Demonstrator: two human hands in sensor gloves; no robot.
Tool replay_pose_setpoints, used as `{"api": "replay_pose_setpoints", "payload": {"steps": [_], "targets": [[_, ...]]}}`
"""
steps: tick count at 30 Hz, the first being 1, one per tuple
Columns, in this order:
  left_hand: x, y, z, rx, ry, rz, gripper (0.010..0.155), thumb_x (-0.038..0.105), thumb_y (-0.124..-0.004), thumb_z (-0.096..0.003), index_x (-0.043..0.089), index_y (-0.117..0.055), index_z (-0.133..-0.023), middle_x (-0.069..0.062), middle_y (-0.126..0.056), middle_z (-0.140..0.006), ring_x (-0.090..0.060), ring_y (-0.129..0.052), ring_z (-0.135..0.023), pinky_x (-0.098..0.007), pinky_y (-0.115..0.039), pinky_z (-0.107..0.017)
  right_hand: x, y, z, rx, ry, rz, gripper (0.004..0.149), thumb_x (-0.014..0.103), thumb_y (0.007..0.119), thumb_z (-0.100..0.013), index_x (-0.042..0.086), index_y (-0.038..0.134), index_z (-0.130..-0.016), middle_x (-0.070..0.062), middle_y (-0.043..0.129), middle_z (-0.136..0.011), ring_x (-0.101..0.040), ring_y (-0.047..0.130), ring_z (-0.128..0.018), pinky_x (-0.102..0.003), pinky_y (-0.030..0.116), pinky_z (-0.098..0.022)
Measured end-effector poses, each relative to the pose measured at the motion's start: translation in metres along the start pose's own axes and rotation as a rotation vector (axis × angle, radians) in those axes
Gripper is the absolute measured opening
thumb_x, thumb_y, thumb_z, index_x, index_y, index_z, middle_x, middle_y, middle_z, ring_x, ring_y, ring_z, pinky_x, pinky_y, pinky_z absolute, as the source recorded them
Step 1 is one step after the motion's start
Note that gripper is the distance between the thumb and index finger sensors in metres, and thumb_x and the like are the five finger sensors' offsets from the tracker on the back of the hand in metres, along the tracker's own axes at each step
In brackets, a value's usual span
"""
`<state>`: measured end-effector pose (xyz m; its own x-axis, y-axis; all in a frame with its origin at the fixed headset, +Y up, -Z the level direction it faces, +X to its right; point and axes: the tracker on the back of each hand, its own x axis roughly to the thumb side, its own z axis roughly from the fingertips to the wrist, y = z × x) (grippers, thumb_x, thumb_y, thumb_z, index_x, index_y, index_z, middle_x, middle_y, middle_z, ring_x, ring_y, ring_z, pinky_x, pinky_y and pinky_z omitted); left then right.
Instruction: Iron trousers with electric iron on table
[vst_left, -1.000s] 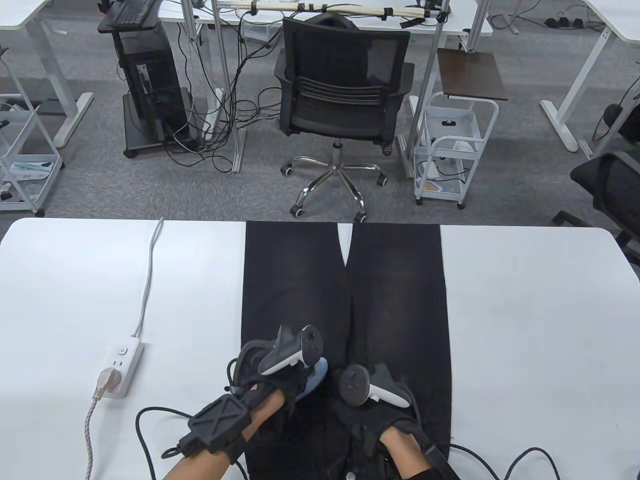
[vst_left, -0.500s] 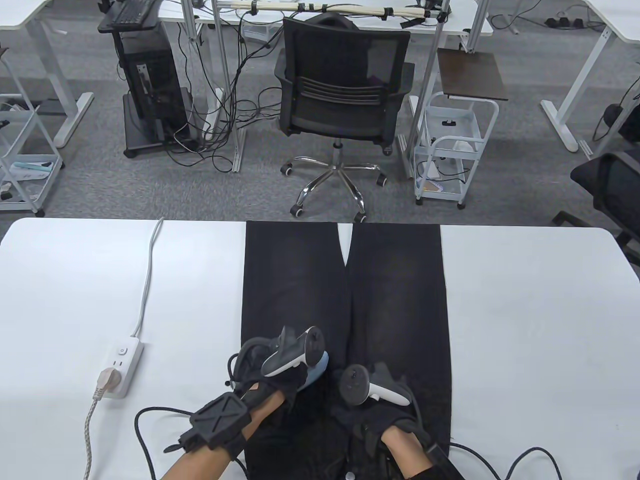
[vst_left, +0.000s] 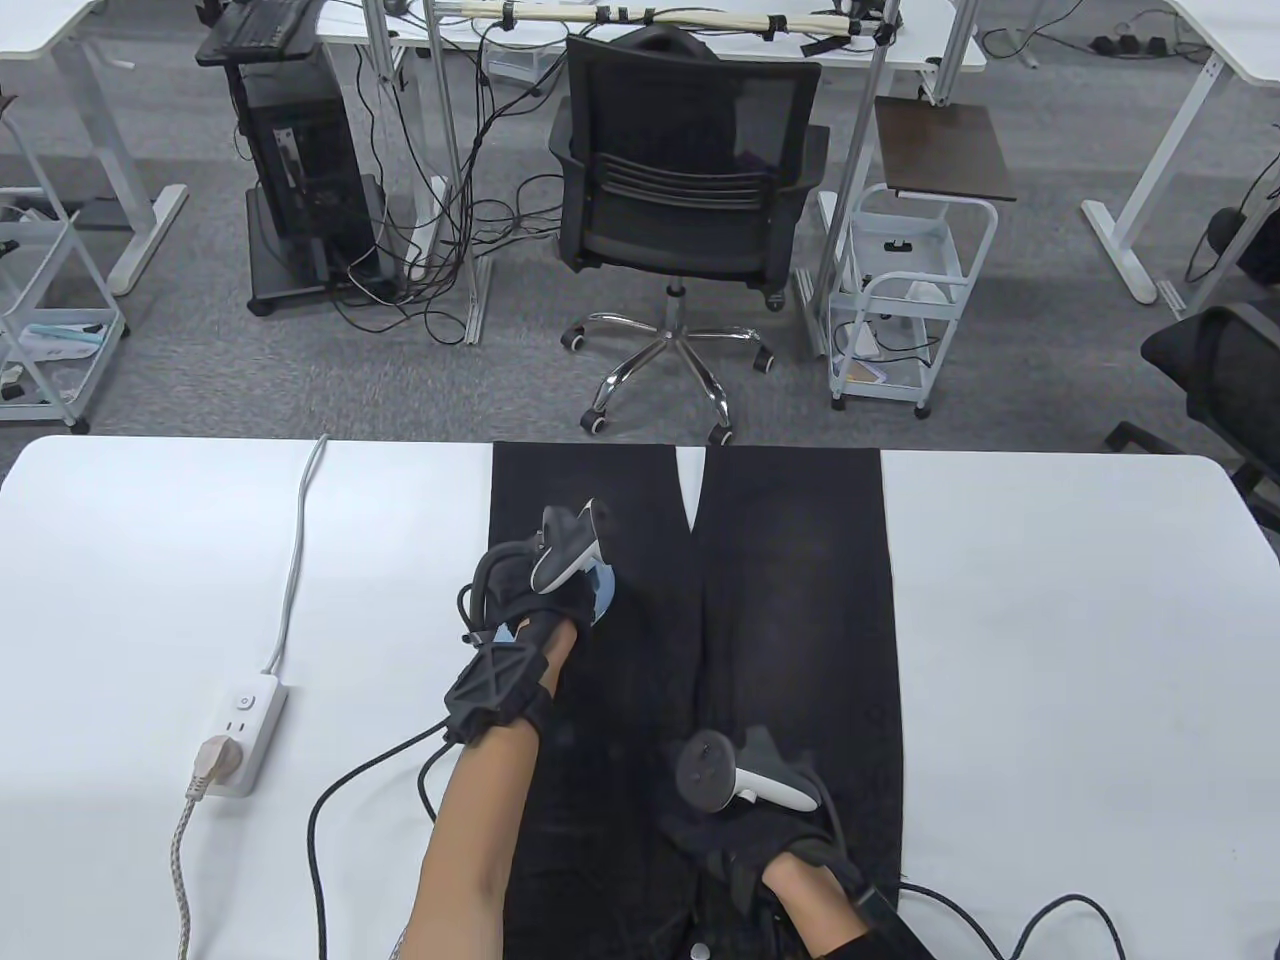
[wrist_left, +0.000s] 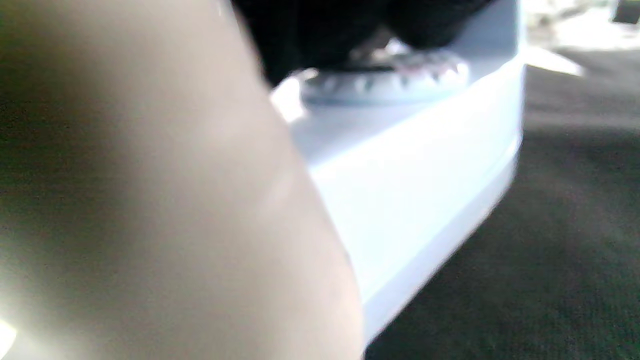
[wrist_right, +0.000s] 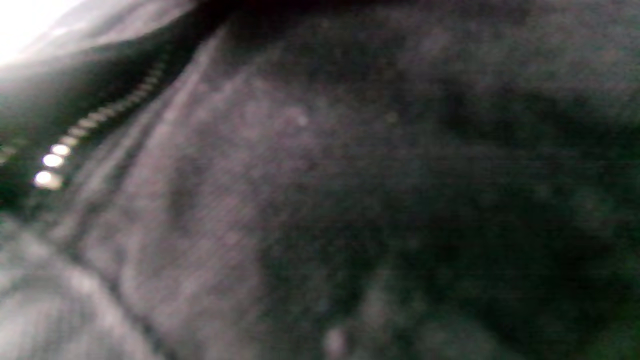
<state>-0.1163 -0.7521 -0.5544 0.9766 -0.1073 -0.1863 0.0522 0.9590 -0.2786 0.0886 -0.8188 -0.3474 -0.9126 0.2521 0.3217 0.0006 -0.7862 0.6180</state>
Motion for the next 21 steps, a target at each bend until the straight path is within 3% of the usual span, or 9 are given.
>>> {"api": "replay_pose_setpoints", "payload": {"steps": [9,14,21], "targets": [[-0.003,-0.004,0.015,-0.032,-0.045,0.041,0.037,0.042,-0.074,-0.0609,0.01,-0.075,-0.079,0.001,-0.093,-0.045,-0.013,-0.097,-0.037,-0.049,-0.084,-0.05,-0.002,0.0,0.0,0.006,-0.006,-0.01,0.076,0.05,0.048,-0.062,0.019,-0.005,-0.108,-0.023,-0.01,-0.11,-0.056,-0.004,-0.095,-0.075,0.016,-0.061],[0.002,-0.012,0.049,-0.07,-0.093,0.047,0.037,0.041,-0.075,-0.0605,0.008,-0.075,-0.078,0.0,-0.093,-0.044,-0.014,-0.098,-0.036,-0.051,-0.084,-0.048,-0.002,0.0,0.0,0.011,-0.004,-0.028,0.076,0.05,0.048,-0.062,0.02,-0.005,-0.108,-0.022,-0.011,-0.109,-0.055,-0.006,-0.094,-0.075,0.014,-0.061],[0.013,-0.032,0.131,-0.052,-0.211,-0.024,0.038,0.041,-0.075,-0.061,0.007,-0.076,-0.078,0.0,-0.094,-0.044,-0.015,-0.098,-0.036,-0.051,-0.084,-0.047,-0.005,0.002,0.001,-0.005,-0.001,-0.04,0.076,0.051,0.048,-0.062,0.022,-0.005,-0.108,-0.02,-0.012,-0.11,-0.053,-0.007,-0.095,-0.074,0.012,-0.061]]}}
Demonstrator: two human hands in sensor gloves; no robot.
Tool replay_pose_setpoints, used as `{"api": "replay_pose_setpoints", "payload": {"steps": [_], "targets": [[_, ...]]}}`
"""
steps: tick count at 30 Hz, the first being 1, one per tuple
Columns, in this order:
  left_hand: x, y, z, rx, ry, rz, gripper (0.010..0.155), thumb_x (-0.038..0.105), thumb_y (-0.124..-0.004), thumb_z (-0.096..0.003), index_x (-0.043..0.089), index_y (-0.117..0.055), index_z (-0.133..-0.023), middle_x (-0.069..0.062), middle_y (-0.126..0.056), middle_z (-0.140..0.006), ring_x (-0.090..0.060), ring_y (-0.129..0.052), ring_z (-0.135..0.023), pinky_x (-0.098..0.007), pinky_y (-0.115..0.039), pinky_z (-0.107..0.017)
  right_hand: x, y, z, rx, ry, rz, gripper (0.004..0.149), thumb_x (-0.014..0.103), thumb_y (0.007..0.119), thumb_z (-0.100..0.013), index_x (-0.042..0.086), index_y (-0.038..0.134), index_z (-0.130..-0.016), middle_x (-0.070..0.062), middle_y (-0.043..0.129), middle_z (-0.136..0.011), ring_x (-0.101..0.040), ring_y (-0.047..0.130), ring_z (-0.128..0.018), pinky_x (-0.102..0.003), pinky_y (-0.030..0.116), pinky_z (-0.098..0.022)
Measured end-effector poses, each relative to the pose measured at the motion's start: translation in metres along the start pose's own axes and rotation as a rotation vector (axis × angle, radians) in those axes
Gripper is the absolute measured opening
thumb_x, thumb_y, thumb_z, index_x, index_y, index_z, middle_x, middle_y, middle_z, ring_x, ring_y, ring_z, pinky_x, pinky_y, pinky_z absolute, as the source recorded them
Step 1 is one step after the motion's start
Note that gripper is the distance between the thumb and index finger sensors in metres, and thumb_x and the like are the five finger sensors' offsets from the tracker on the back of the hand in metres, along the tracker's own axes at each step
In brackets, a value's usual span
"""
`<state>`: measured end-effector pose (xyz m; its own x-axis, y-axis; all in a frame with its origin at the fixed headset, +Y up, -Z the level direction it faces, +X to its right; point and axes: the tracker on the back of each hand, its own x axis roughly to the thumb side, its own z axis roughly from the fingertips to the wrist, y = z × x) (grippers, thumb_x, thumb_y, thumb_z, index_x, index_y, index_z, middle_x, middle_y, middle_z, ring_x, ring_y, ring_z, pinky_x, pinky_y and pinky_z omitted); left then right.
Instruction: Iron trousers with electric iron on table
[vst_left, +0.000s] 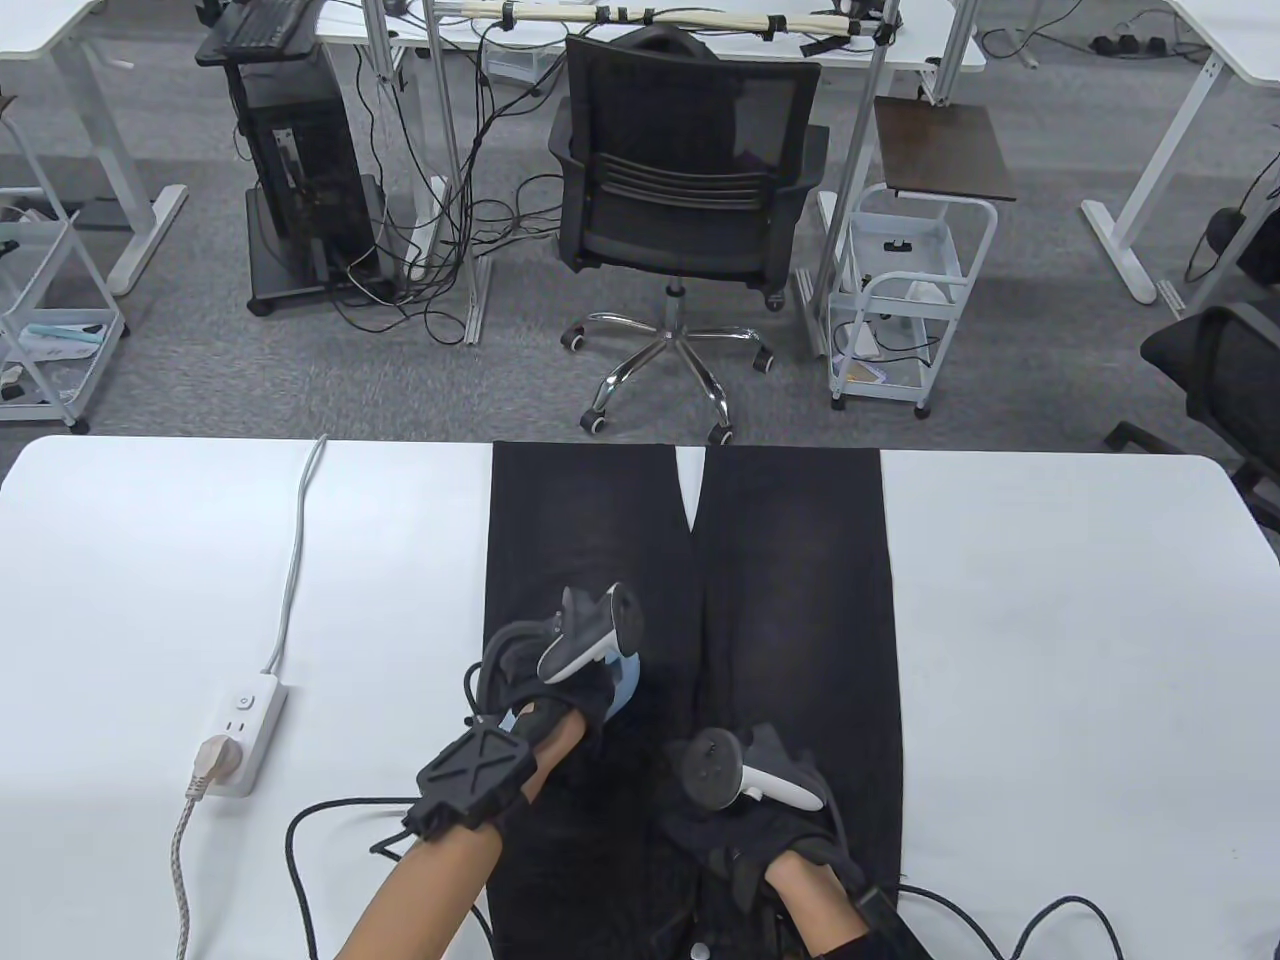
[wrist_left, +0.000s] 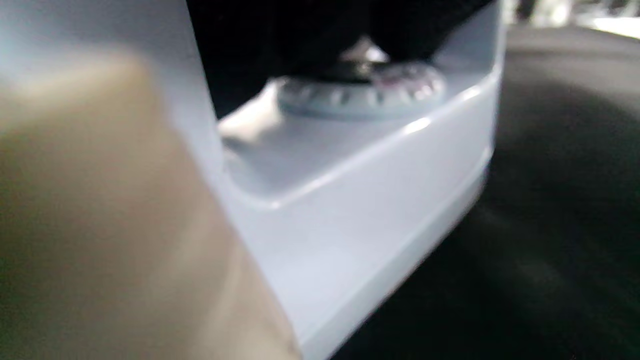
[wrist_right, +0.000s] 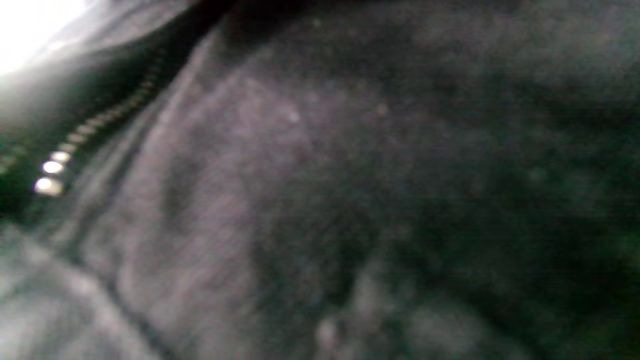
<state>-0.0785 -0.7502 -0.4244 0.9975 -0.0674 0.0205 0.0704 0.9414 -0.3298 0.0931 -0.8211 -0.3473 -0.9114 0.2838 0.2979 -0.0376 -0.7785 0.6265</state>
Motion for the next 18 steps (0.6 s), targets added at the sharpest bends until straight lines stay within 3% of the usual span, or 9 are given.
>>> {"api": "replay_pose_setpoints", "payload": {"steps": [4,10,11,13,18], "targets": [[0.004,-0.014,0.045,-0.024,-0.073,-0.012,0.038,0.04,-0.075,-0.0615,0.007,-0.076,-0.079,-0.001,-0.094,-0.044,-0.015,-0.098,-0.036,-0.051,-0.084,-0.047,-0.001,0.0,0.0,-0.006,0.003,-0.004,0.075,0.051,0.047,-0.062,0.022,-0.005,-0.107,-0.02,-0.012,-0.11,-0.053,-0.007,-0.095,-0.074,0.011,-0.061],[0.0,-0.035,0.097,0.058,-0.116,-0.049,0.039,0.041,-0.075,-0.0628,0.006,-0.075,-0.08,0.0,-0.093,-0.045,-0.015,-0.098,-0.036,-0.051,-0.084,-0.048,0.0,0.0,0.0,-0.011,0.006,0.0,0.076,0.05,0.049,-0.062,0.022,-0.005,-0.107,-0.021,-0.011,-0.11,-0.054,-0.006,-0.095,-0.075,0.013,-0.061],[0.001,-0.037,0.099,0.1,-0.115,-0.077,0.04,0.042,-0.075,-0.0635,0.007,-0.074,-0.081,0.0,-0.093,-0.046,-0.014,-0.097,-0.037,-0.051,-0.084,-0.049,0.0,0.0,0.0,-0.009,0.007,0.002,0.076,0.05,0.049,-0.062,0.021,-0.005,-0.107,-0.021,-0.011,-0.11,-0.054,-0.006,-0.095,-0.075,0.013,-0.061],[-0.001,-0.035,0.094,0.081,-0.11,-0.082,0.04,0.043,-0.074,-0.0636,0.007,-0.074,-0.082,0.001,-0.093,-0.047,-0.014,-0.097,-0.038,-0.05,-0.084,-0.05,0.0,0.0,0.0,-0.01,0.008,0.003,0.076,0.05,0.049,-0.062,0.021,-0.005,-0.107,-0.021,-0.011,-0.11,-0.054,-0.006,-0.095,-0.075,0.013,-0.061],[-0.005,-0.021,0.049,0.091,-0.04,-0.047,0.04,0.044,-0.074,-0.0634,0.008,-0.074,-0.082,0.002,-0.093,-0.047,-0.013,-0.097,-0.038,-0.05,-0.084,-0.05,0.001,0.0,0.0,-0.013,0.011,0.005,0.077,0.05,0.05,-0.062,0.021,-0.005,-0.108,-0.022,-0.011,-0.11,-0.055,-0.006,-0.095,-0.075,0.013,-0.061]]}}
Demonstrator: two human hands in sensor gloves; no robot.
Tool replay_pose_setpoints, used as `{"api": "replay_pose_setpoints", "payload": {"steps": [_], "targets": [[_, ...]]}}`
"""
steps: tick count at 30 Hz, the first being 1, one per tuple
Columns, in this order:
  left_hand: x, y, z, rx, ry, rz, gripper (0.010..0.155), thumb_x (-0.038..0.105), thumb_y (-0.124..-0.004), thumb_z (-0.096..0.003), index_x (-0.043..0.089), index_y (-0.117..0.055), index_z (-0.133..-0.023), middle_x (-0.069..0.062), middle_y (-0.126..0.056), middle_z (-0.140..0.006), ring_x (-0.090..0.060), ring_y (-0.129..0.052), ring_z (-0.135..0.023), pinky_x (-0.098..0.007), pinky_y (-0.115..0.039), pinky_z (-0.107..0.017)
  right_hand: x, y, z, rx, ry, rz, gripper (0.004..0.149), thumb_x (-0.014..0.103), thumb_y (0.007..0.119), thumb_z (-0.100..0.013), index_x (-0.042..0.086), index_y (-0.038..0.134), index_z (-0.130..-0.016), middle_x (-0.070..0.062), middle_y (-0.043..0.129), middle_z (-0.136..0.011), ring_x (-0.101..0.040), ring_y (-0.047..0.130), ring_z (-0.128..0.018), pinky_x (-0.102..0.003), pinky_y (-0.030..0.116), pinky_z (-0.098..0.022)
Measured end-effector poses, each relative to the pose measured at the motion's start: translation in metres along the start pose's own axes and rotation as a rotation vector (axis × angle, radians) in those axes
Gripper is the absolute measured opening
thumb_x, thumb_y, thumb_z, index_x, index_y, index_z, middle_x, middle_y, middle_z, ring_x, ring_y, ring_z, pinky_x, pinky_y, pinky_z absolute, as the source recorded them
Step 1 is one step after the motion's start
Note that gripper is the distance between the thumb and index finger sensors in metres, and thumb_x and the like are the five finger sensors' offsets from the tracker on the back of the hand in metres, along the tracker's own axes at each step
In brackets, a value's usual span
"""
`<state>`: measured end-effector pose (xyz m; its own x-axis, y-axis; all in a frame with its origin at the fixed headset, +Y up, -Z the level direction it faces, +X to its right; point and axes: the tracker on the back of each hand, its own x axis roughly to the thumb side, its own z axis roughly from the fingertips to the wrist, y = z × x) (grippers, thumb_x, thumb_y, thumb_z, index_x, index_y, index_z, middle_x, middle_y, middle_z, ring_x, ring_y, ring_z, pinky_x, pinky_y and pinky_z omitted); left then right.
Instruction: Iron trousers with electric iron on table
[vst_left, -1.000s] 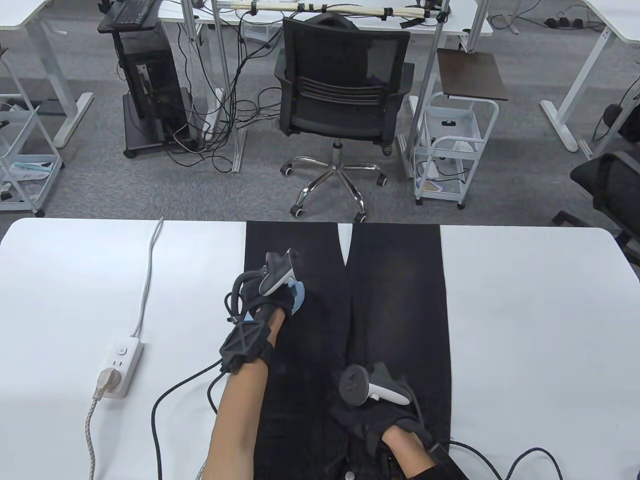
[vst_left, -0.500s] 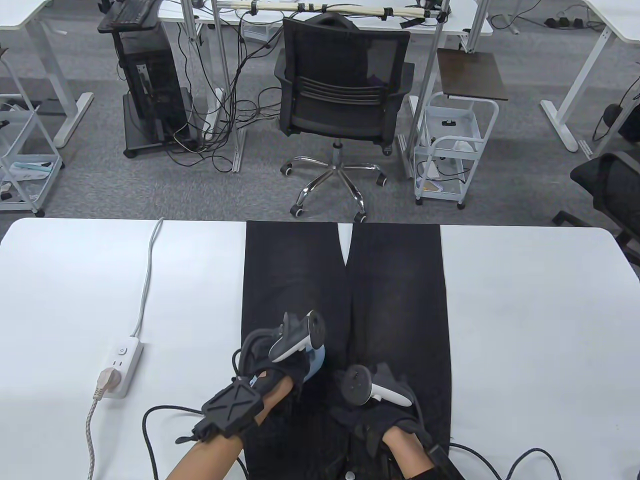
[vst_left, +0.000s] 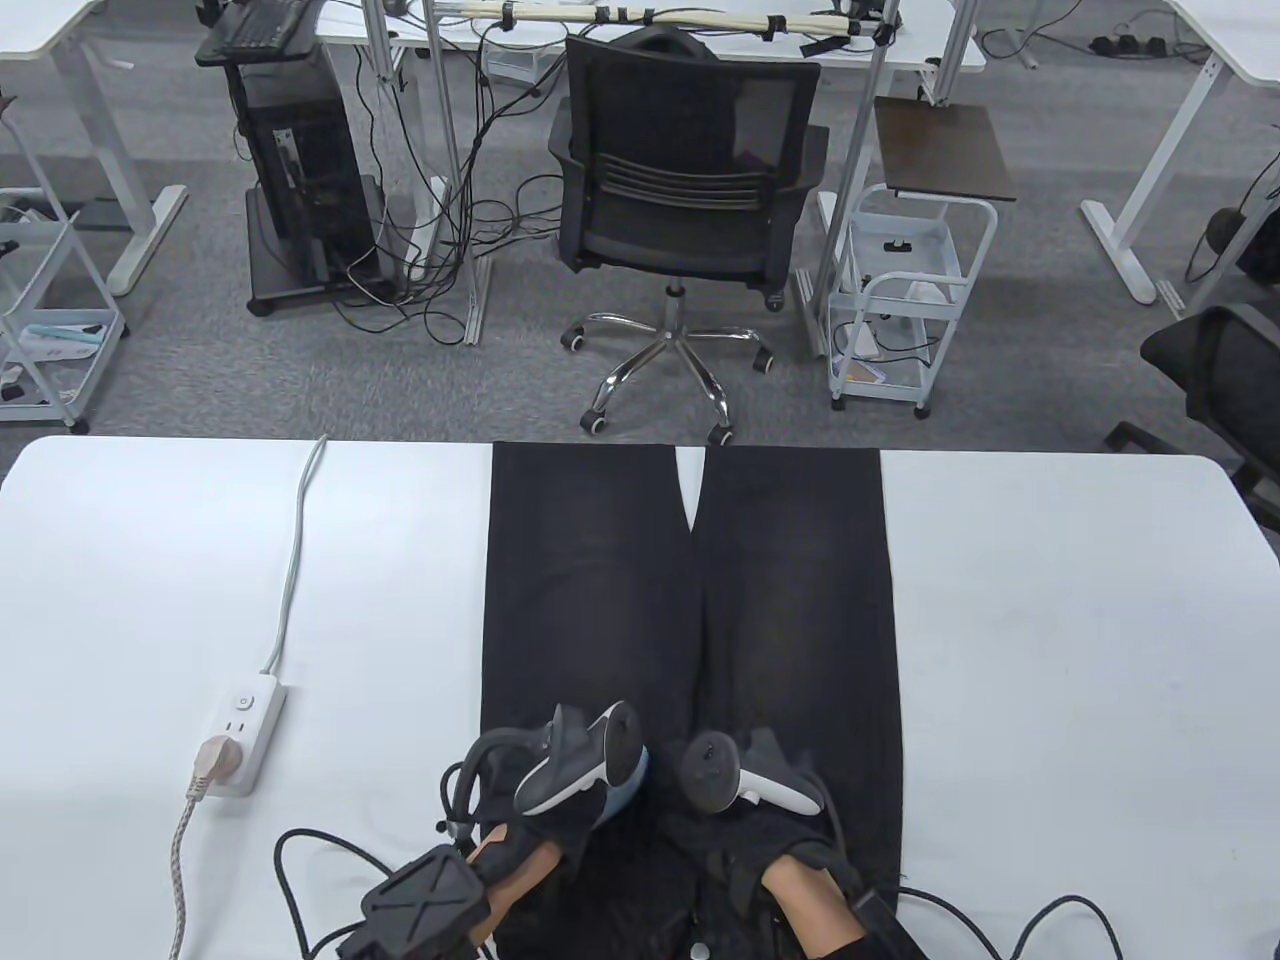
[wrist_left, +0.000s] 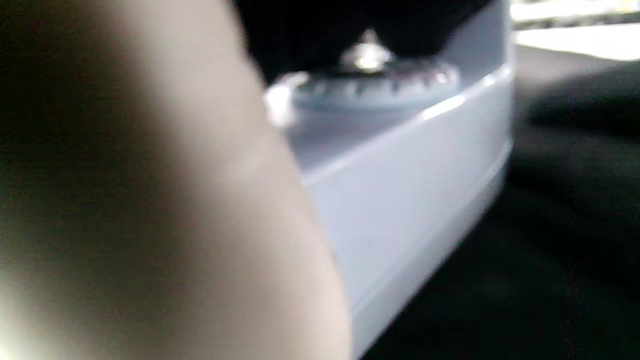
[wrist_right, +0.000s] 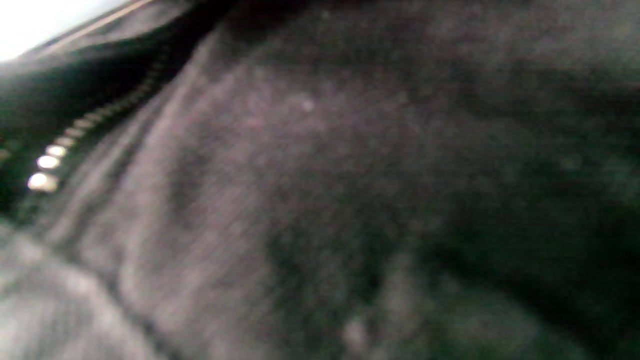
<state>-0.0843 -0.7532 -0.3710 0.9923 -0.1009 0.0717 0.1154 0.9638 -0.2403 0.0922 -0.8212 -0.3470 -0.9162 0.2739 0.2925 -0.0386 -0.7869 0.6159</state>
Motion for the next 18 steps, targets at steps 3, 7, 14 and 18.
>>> {"api": "replay_pose_setpoints", "payload": {"steps": [3,7,14,18], "targets": [[0.002,0.01,-0.036,0.015,0.047,-0.015,0.04,0.044,-0.073,-0.0634,0.009,-0.074,-0.082,0.003,-0.093,-0.047,-0.012,-0.097,-0.038,-0.049,-0.084,-0.051,0.001,-0.001,0.0,-0.008,0.005,-0.003,0.079,0.05,0.052,-0.061,0.02,-0.003,-0.109,-0.022,-0.009,-0.11,-0.055,-0.003,-0.096,-0.076,0.014,-0.061],[-0.001,0.022,-0.087,-0.04,0.106,0.024,0.04,0.045,-0.073,-0.0634,0.01,-0.073,-0.083,0.003,-0.093,-0.048,-0.012,-0.097,-0.039,-0.048,-0.084,-0.052,0.001,0.0,0.0,-0.009,0.004,0.0,0.079,0.05,0.052,-0.061,0.02,-0.003,-0.109,-0.023,-0.009,-0.11,-0.055,-0.003,-0.095,-0.076,0.014,-0.061],[-0.015,0.035,-0.144,0.0,0.171,0.016,0.039,0.045,-0.073,-0.0633,0.011,-0.073,-0.083,0.004,-0.092,-0.048,-0.011,-0.096,-0.039,-0.047,-0.084,-0.052,0.003,0.0,0.0,0.001,0.006,0.007,0.079,0.05,0.052,-0.062,0.019,-0.005,-0.108,-0.024,-0.01,-0.11,-0.056,-0.003,-0.095,-0.076,0.014,-0.061],[-0.027,0.039,-0.161,-0.008,0.219,0.03,0.04,0.046,-0.073,-0.0633,0.012,-0.072,-0.084,0.004,-0.092,-0.049,-0.011,-0.096,-0.04,-0.047,-0.083,-0.053,0.003,0.0,-0.001,0.005,0.004,0.009,0.079,0.05,0.051,-0.062,0.019,-0.005,-0.108,-0.024,-0.01,-0.109,-0.056,-0.005,-0.095,-0.076,0.014,-0.061]]}}
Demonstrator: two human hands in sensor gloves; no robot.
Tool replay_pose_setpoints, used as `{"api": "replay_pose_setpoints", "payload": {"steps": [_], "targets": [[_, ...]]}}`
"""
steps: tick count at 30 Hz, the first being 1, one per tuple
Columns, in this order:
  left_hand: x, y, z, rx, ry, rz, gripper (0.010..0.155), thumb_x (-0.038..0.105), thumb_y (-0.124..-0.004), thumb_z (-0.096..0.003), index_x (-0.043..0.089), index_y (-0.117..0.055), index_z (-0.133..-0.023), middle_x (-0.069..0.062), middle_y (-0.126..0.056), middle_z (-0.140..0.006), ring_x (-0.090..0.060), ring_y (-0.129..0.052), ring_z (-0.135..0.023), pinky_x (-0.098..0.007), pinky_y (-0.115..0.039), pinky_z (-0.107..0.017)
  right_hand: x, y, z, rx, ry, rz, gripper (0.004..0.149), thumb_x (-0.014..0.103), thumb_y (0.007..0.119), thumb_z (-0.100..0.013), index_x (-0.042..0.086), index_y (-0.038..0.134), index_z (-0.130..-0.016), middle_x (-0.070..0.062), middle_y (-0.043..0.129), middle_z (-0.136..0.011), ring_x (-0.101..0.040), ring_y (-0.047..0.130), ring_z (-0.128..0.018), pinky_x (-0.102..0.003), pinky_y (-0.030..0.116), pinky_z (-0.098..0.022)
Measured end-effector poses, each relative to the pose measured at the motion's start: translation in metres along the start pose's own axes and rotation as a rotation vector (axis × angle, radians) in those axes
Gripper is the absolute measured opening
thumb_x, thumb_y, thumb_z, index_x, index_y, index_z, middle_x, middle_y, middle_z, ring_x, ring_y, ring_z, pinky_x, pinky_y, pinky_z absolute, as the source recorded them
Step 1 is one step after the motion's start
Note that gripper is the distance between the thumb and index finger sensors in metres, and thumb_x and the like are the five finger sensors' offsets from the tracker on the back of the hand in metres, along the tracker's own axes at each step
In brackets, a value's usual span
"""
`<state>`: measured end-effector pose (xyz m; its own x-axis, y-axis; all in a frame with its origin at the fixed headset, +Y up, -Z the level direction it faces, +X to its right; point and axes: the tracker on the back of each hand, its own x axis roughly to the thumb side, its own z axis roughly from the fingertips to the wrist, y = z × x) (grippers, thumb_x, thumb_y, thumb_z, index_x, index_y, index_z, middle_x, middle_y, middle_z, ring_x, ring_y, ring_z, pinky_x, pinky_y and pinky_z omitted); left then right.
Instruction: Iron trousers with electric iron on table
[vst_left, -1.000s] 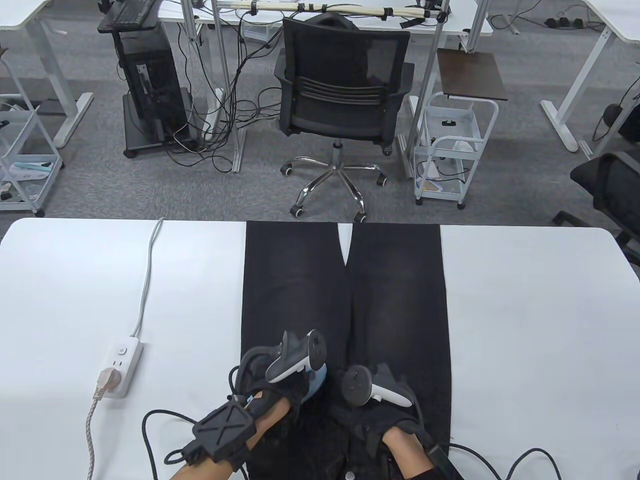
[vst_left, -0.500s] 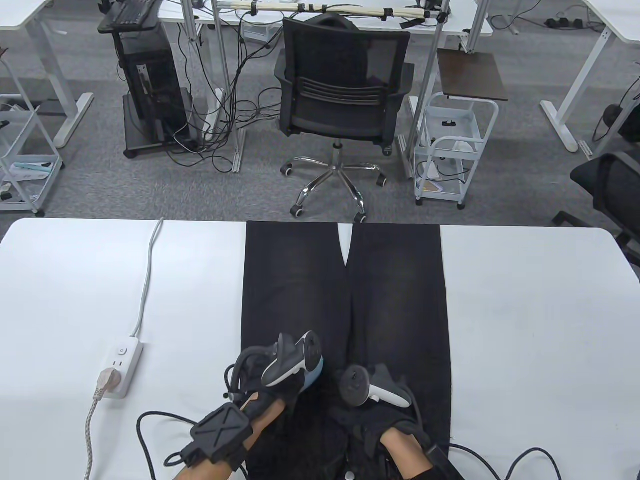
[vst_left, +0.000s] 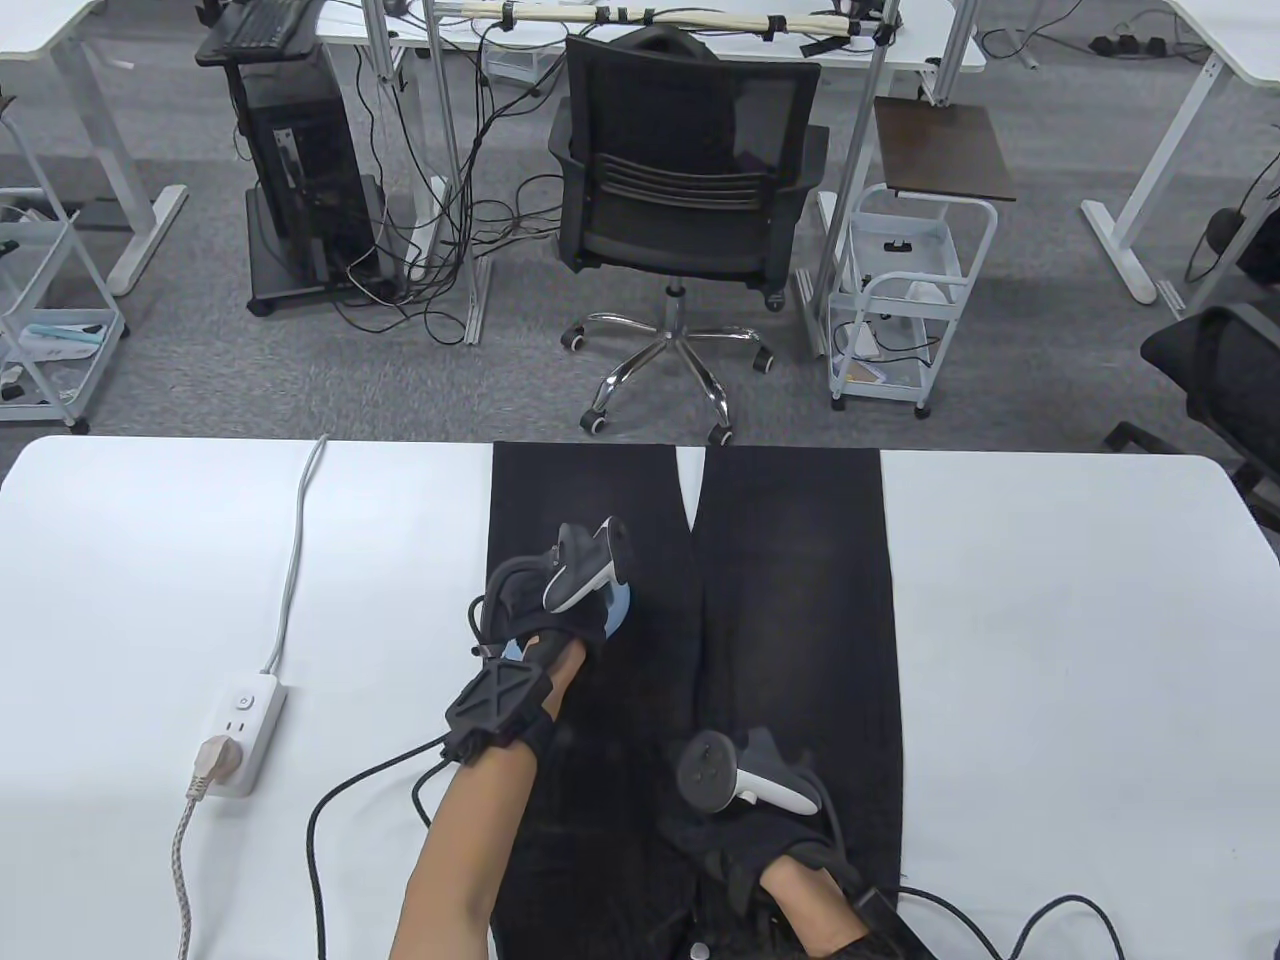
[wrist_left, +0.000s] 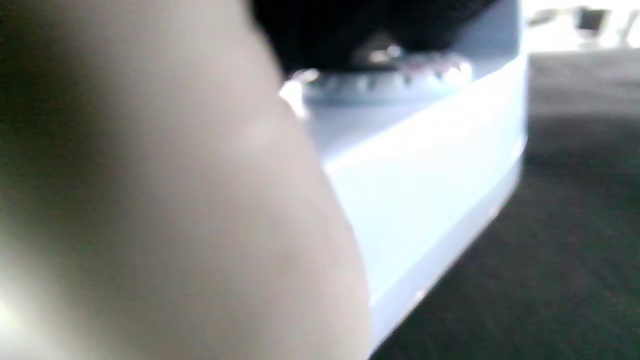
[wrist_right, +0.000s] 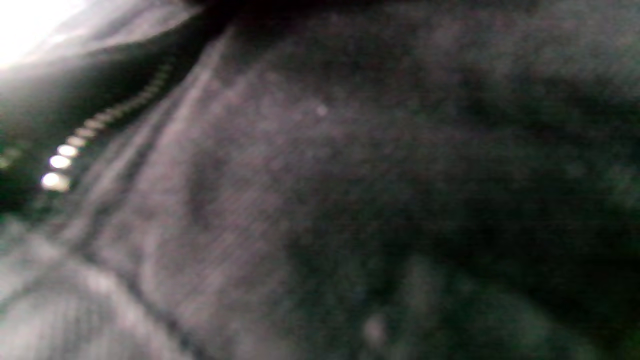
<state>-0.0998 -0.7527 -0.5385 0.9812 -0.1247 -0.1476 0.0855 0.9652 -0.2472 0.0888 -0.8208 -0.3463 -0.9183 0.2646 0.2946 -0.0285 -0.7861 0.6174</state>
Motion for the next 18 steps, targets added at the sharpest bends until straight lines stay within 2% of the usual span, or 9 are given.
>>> {"api": "replay_pose_setpoints", "payload": {"steps": [7,11,16,18], "targets": [[-0.005,-0.001,0.006,-0.031,-0.039,0.051,0.038,0.046,-0.073,-0.0628,0.013,-0.073,-0.081,0.004,-0.092,-0.047,-0.011,-0.096,-0.038,-0.047,-0.084,-0.052,0.0,-0.001,0.0,0.017,-0.005,0.0,0.079,0.05,0.05,-0.062,0.02,-0.006,-0.108,-0.023,-0.012,-0.109,-0.055,-0.006,-0.095,-0.076,0.013,-0.061],[-0.008,-0.008,0.03,-0.068,-0.091,0.086,0.038,0.045,-0.074,-0.0623,0.012,-0.075,-0.08,0.003,-0.093,-0.045,-0.012,-0.096,-0.036,-0.048,-0.084,-0.05,-0.001,-0.001,0.0,0.033,-0.009,-0.011,0.079,0.051,0.05,-0.062,0.02,-0.007,-0.107,-0.022,-0.013,-0.109,-0.054,-0.007,-0.094,-0.076,0.012,-0.061],[-0.011,-0.018,0.071,-0.106,-0.192,0.092,0.039,0.044,-0.076,-0.061,0.009,-0.076,-0.079,0.002,-0.094,-0.043,-0.013,-0.097,-0.035,-0.049,-0.085,-0.048,-0.003,-0.001,0.0,0.043,-0.012,-0.021,0.079,0.051,0.051,-0.062,0.022,-0.007,-0.107,-0.021,-0.014,-0.109,-0.054,-0.008,-0.094,-0.075,0.011,-0.061],[-0.017,-0.021,0.081,-0.153,-0.203,0.115,0.04,0.044,-0.076,-0.0608,0.009,-0.076,-0.079,0.002,-0.094,-0.043,-0.013,-0.097,-0.034,-0.049,-0.085,-0.048,-0.004,-0.002,0.001,0.047,-0.013,-0.016,0.079,0.051,0.051,-0.062,0.022,-0.007,-0.107,-0.021,-0.014,-0.109,-0.053,-0.009,-0.094,-0.075,0.011,-0.061]]}}
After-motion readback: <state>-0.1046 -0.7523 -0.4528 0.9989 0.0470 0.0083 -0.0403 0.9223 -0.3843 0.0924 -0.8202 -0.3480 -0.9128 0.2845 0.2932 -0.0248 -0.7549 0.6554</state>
